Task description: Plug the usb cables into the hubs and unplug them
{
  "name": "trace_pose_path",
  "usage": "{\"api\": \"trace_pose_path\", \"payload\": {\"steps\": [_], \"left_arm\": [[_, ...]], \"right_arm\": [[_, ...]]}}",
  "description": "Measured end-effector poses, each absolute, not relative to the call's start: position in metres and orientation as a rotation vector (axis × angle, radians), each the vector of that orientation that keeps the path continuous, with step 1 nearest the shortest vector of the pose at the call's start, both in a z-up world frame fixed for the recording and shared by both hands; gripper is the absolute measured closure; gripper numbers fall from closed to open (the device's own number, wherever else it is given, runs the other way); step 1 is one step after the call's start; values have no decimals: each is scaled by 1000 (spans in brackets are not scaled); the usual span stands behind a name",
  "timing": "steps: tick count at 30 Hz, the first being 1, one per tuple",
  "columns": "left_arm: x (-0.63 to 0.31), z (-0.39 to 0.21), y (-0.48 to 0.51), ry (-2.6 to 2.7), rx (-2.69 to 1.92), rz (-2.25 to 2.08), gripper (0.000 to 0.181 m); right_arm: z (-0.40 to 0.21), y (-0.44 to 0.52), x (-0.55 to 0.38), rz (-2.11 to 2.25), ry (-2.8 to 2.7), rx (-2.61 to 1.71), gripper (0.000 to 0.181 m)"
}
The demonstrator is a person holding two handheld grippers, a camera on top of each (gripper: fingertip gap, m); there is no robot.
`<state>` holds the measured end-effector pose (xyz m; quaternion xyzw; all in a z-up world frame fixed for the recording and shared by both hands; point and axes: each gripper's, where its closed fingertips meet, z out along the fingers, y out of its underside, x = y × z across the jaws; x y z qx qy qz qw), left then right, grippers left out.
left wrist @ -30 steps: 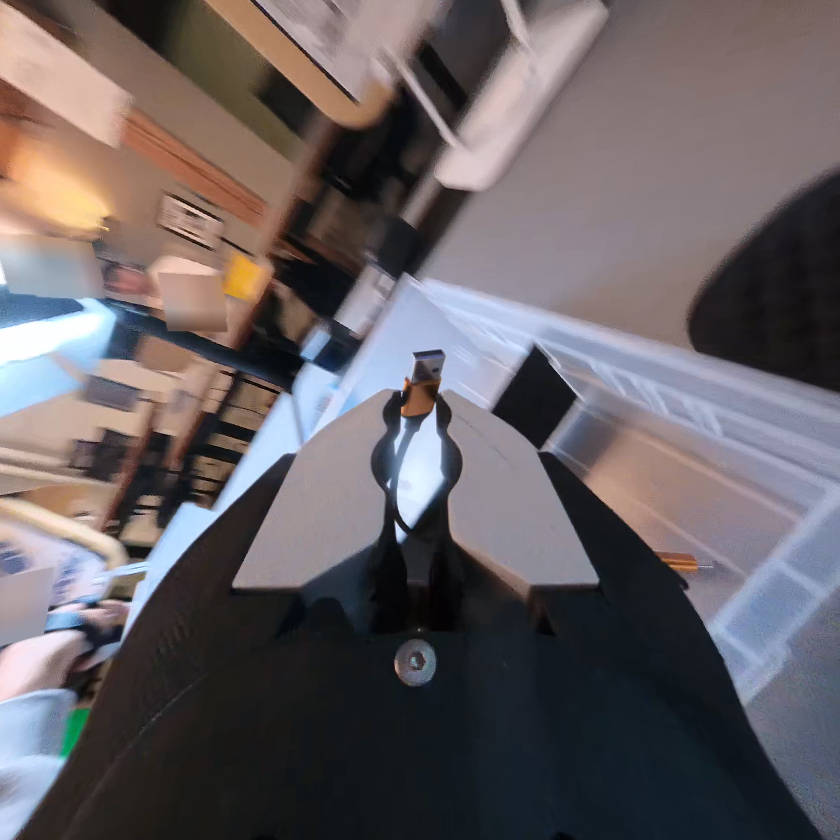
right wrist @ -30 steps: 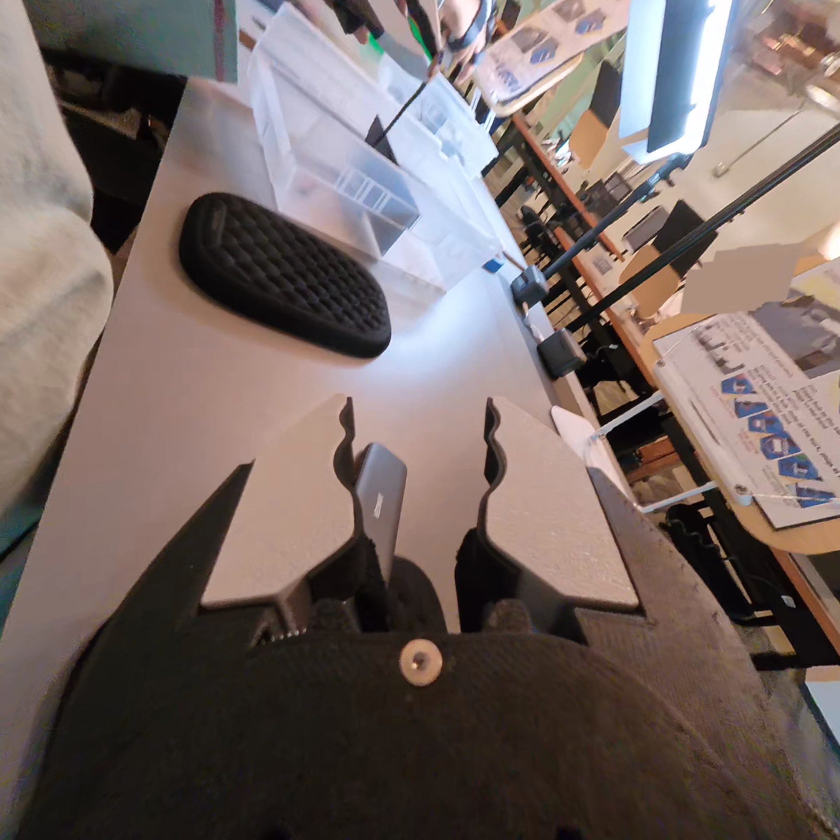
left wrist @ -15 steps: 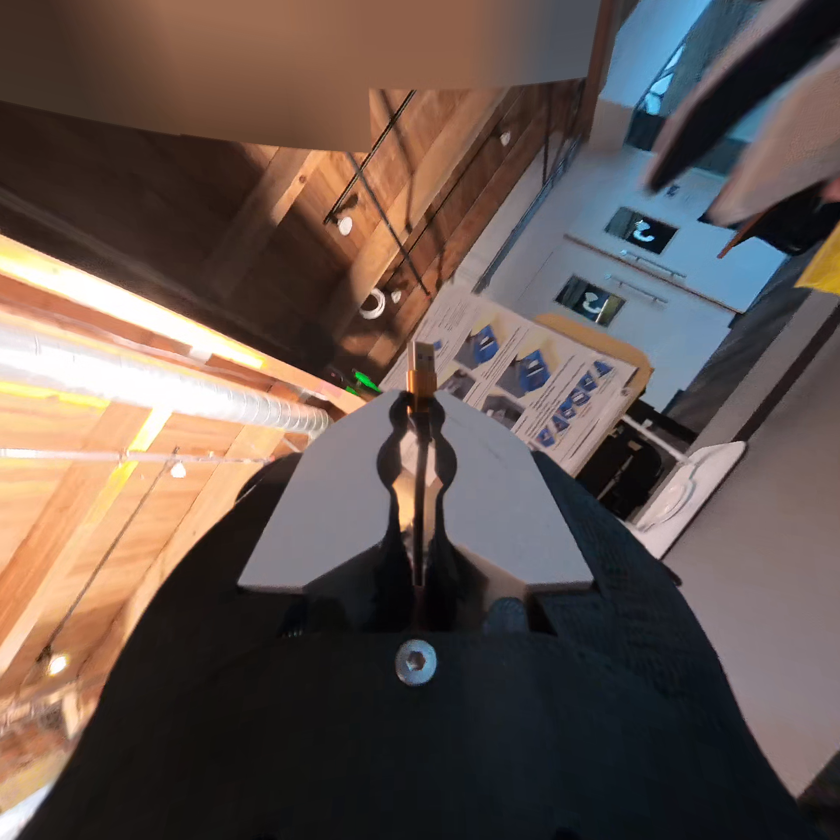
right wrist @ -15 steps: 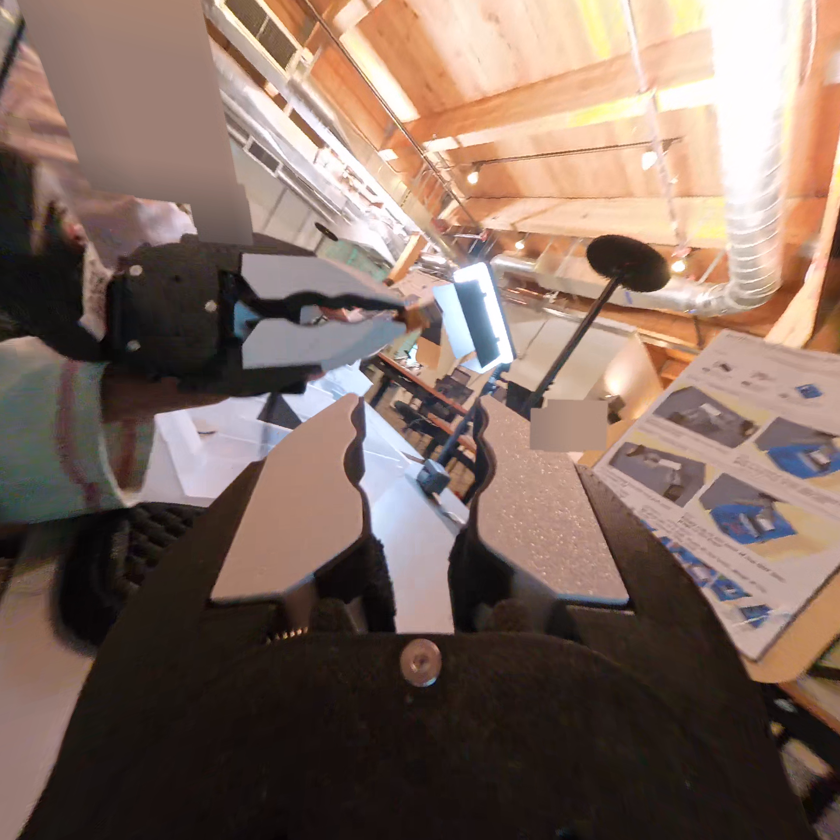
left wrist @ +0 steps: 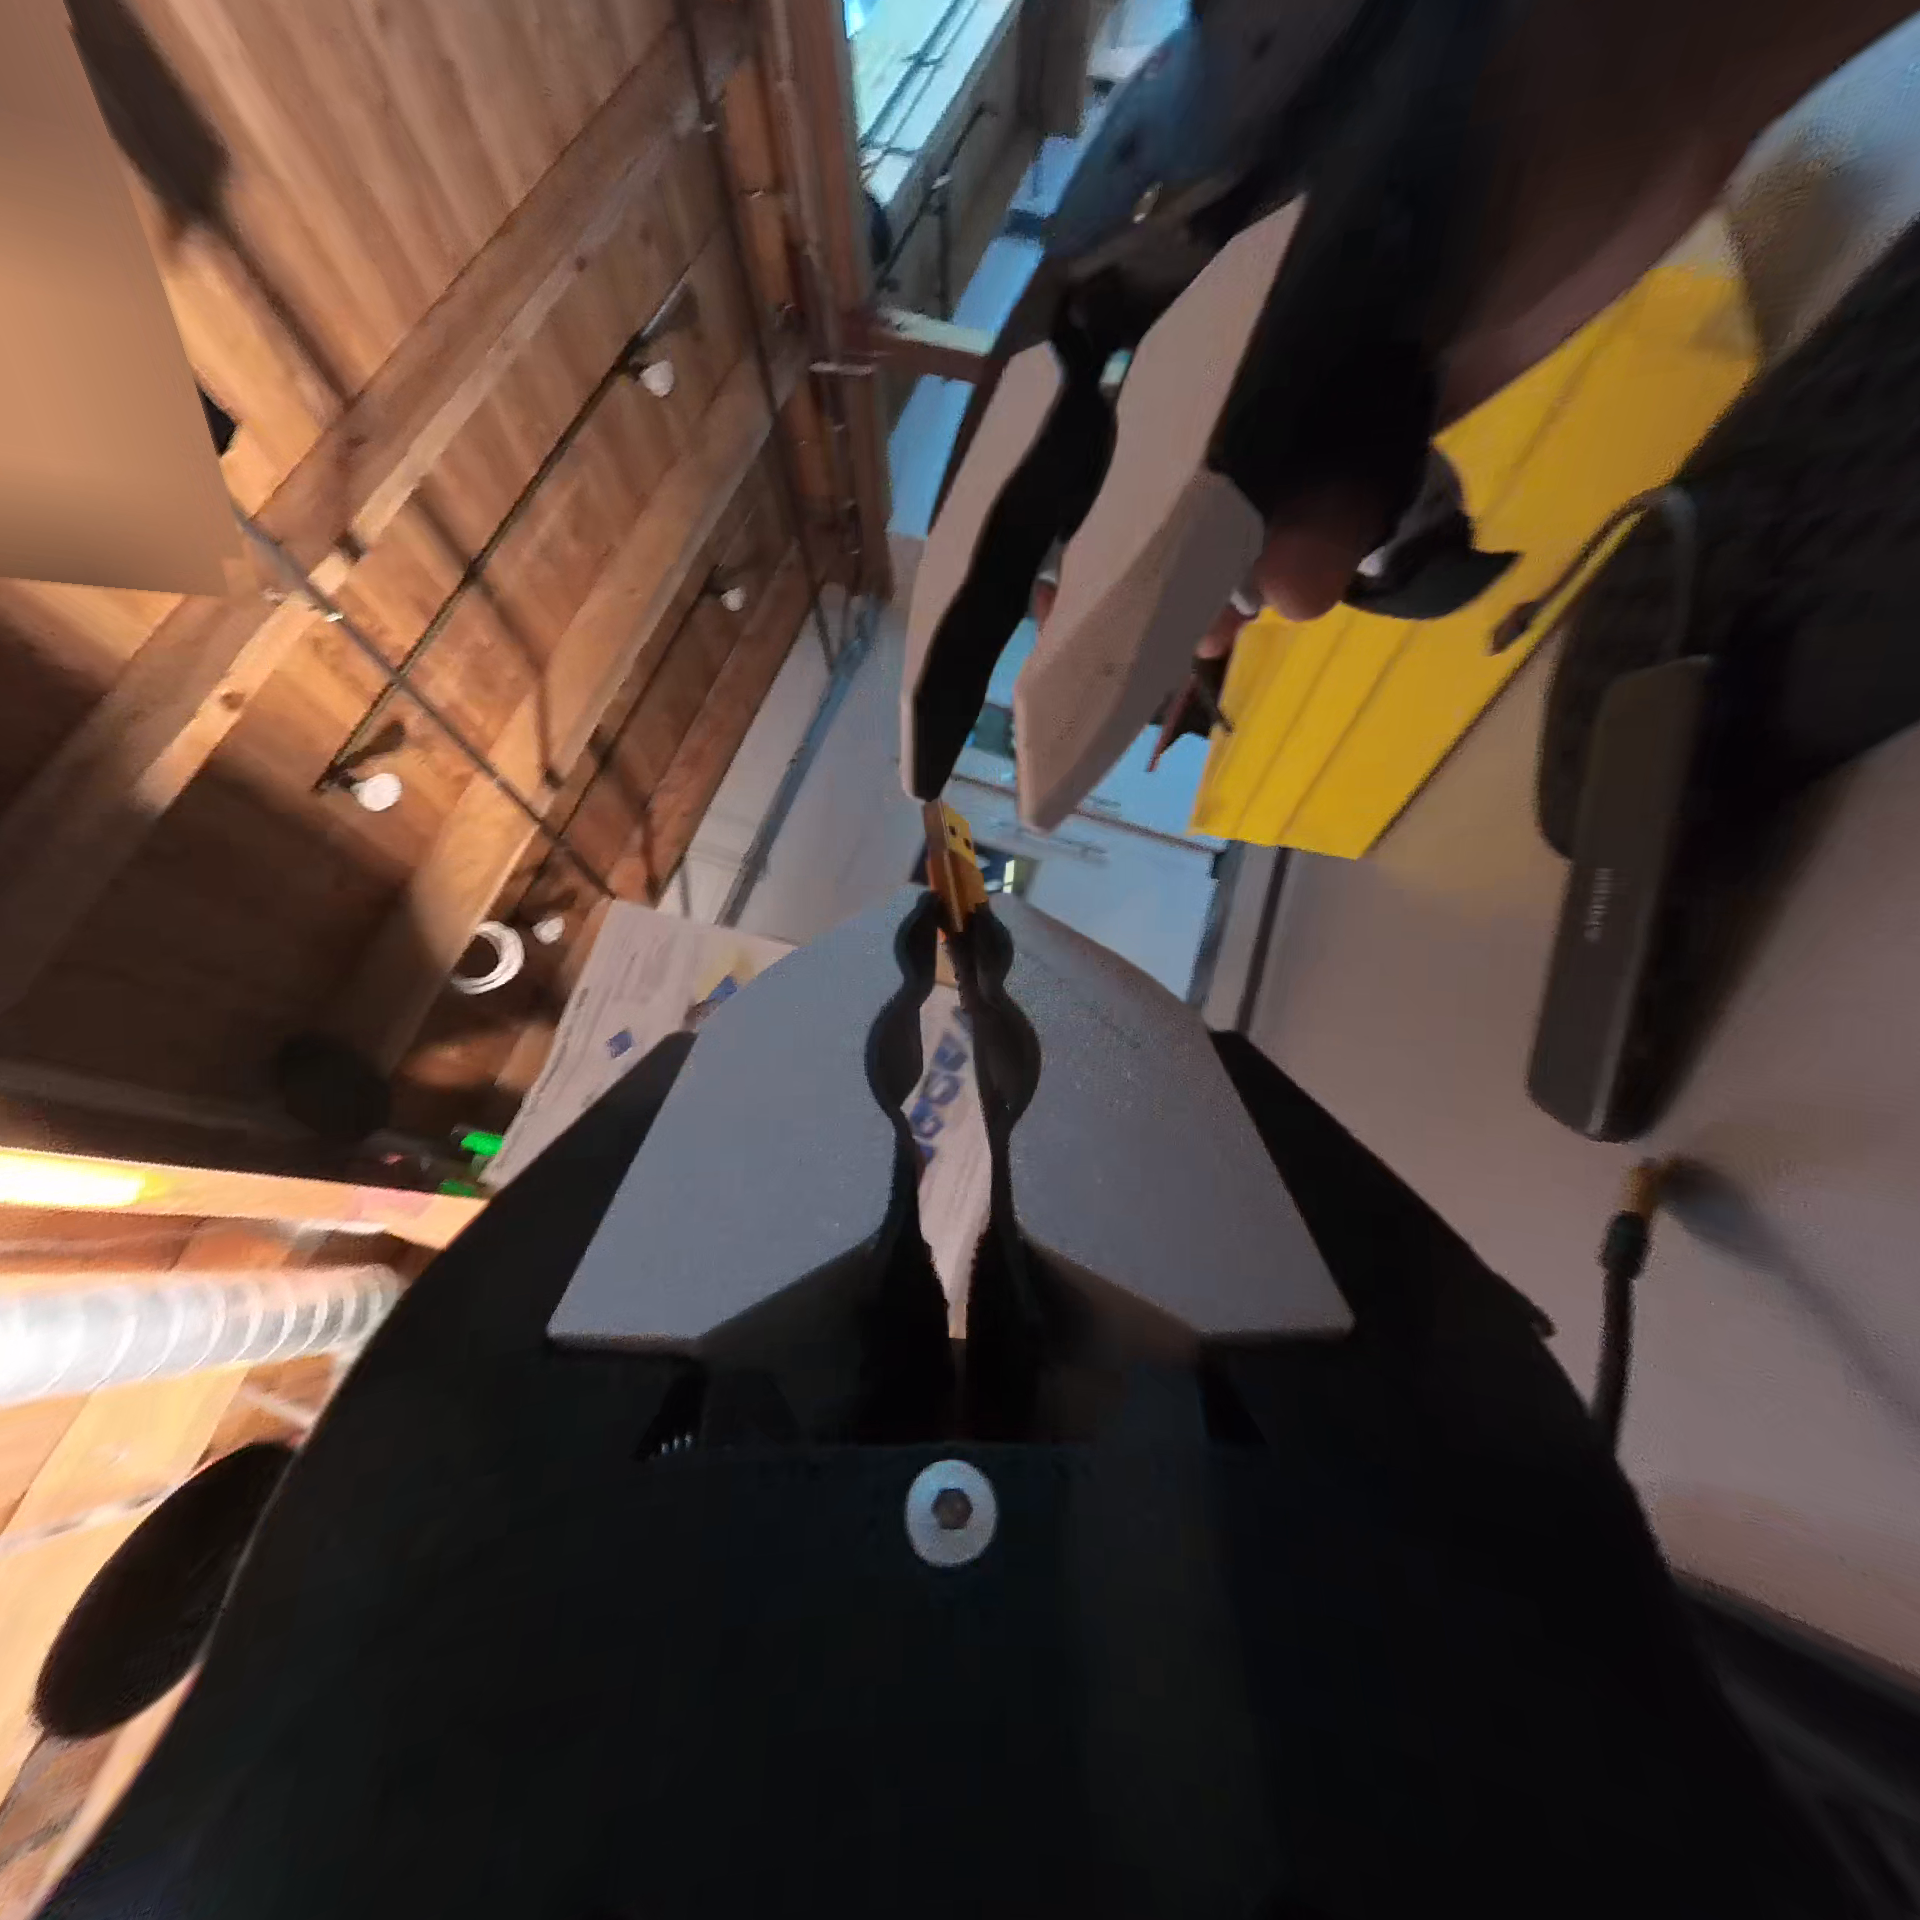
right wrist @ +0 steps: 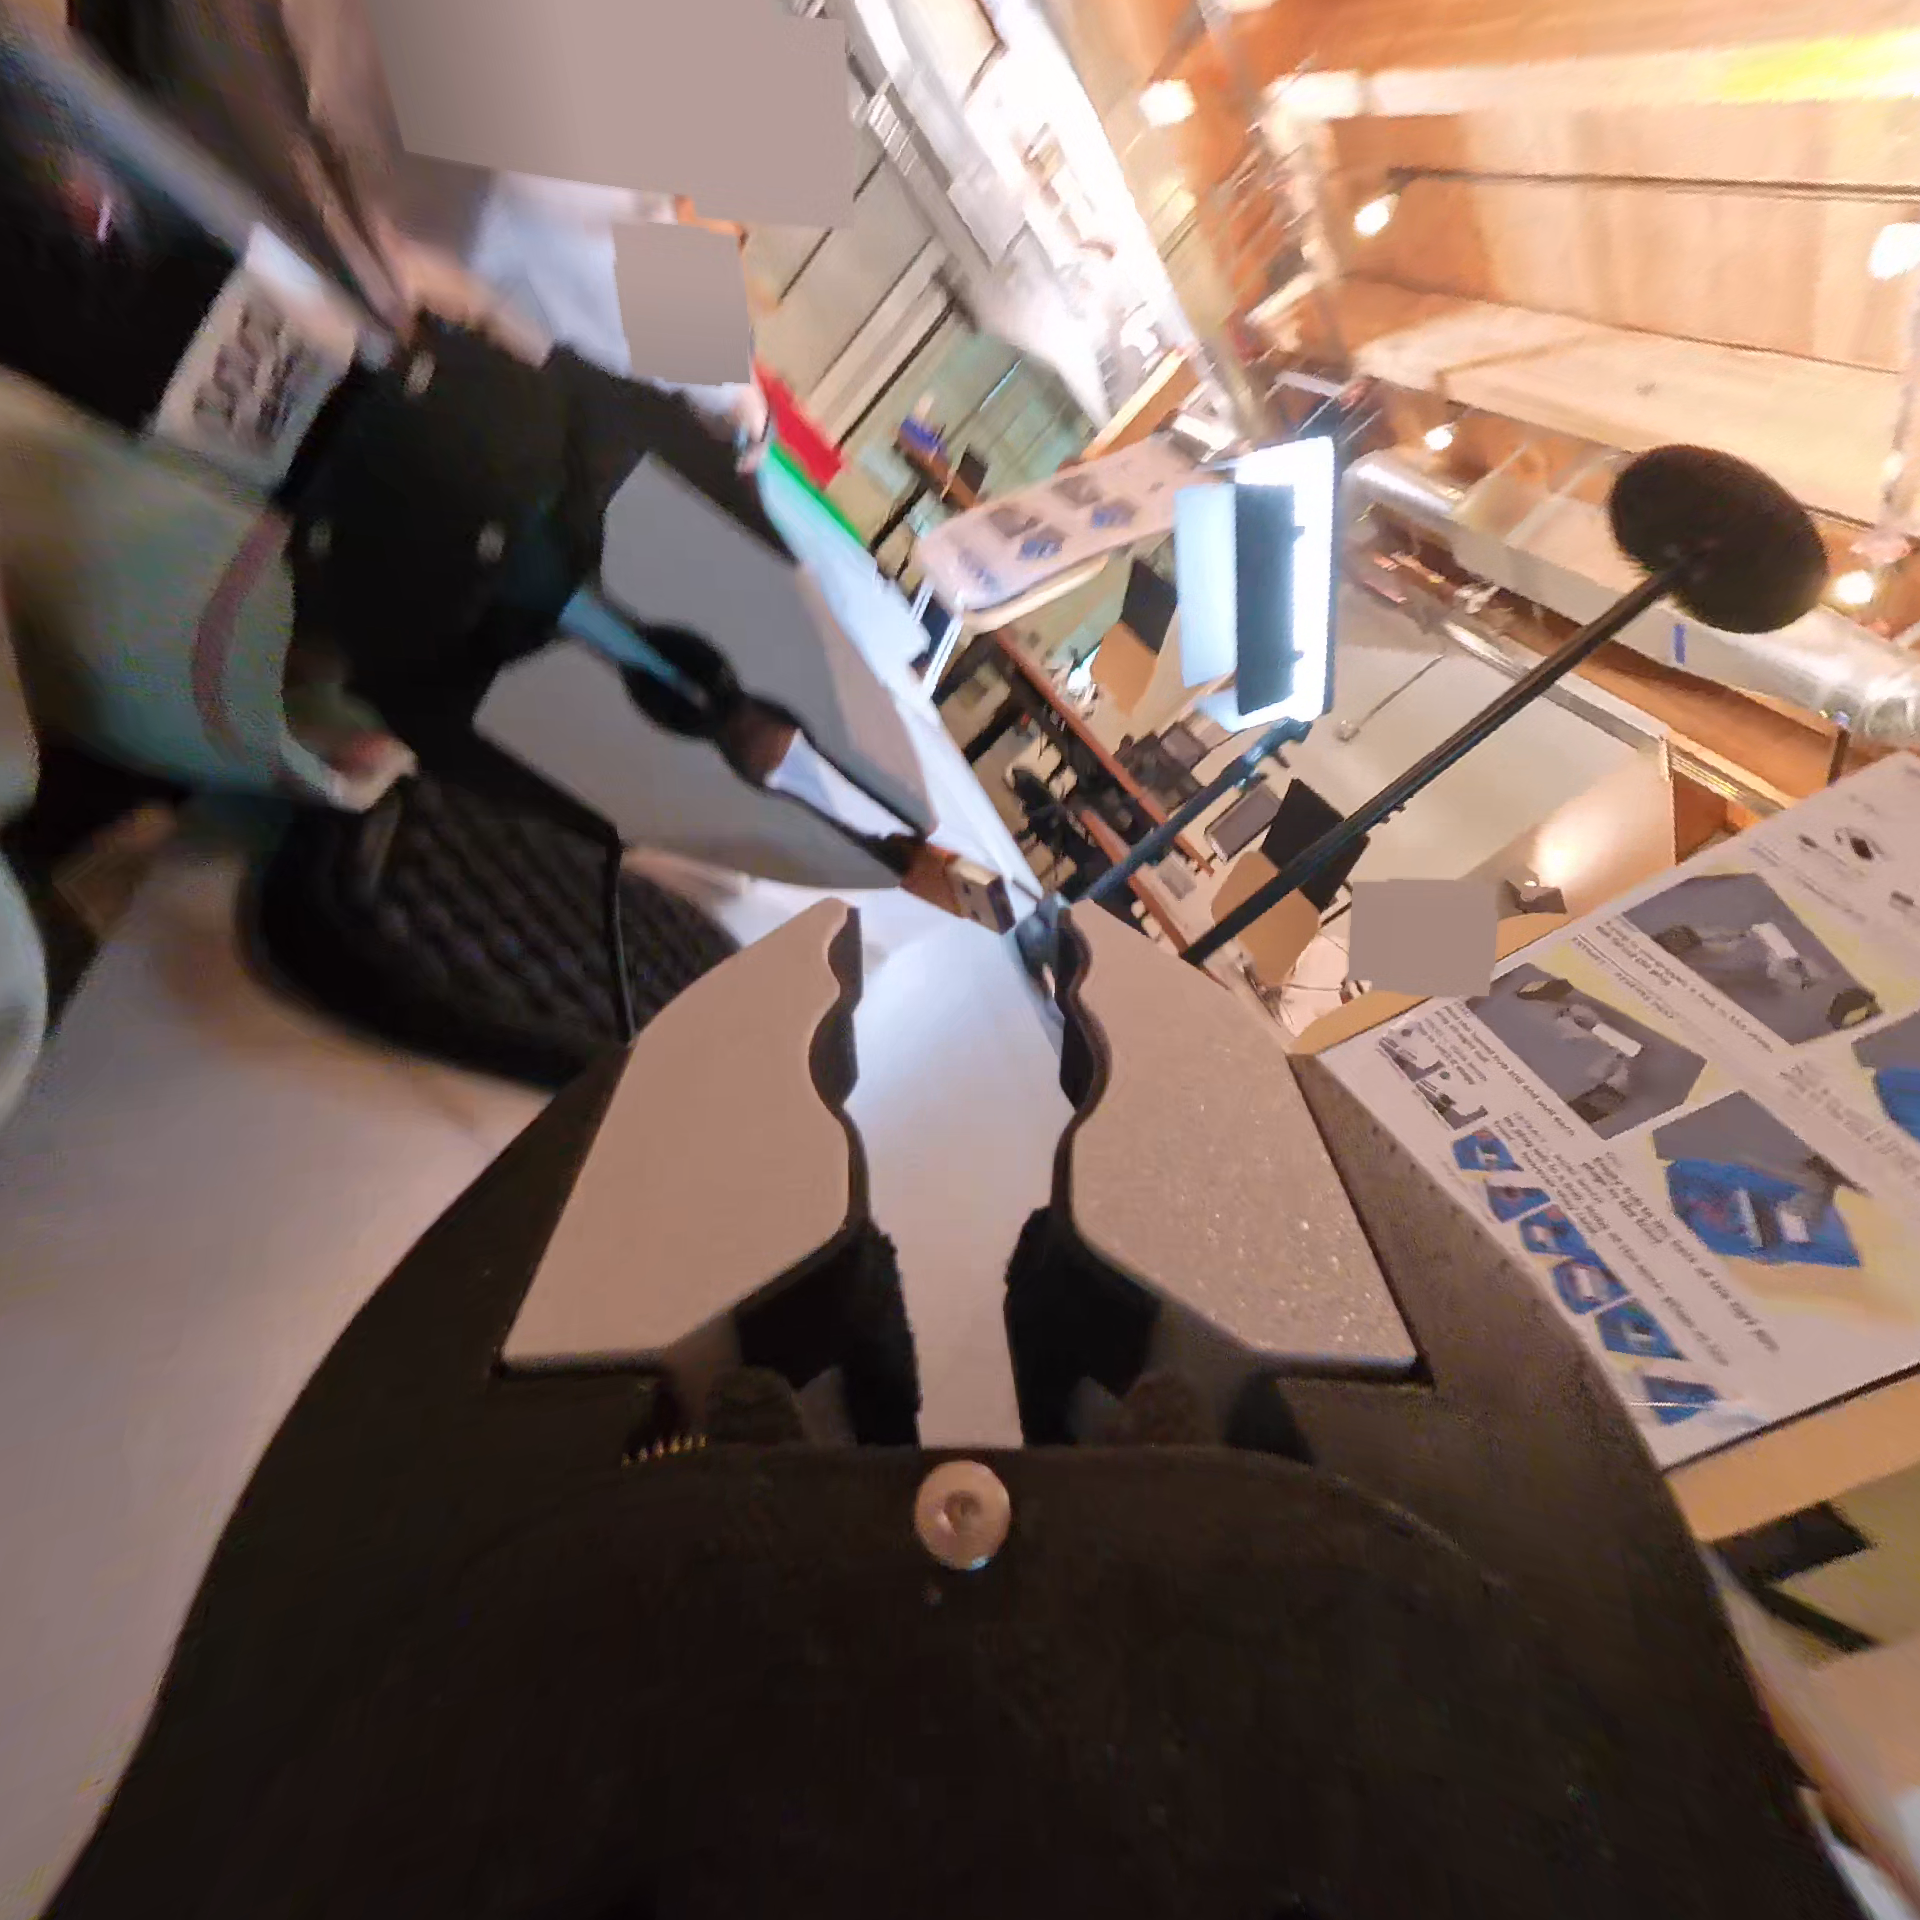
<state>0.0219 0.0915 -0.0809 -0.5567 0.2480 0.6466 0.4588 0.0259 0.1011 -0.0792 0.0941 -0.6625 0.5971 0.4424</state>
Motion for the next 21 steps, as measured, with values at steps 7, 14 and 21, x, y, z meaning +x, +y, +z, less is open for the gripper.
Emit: {"api": "trace_pose_path", "payload": {"steps": [7, 14, 21], "left_arm": [[37, -110, 110, 741, -1495, 1342, 175], [13, -85, 95, 386, -1458, 1237, 150], [66, -74, 115, 140, -1323, 131, 147]], "right_arm": [[-113, 104, 26, 1179, -1790, 408, 169], [-106, 129, 1, 1367, -1833, 36, 175], [-56, 159, -22, 2257, -1267, -685, 175]]}}
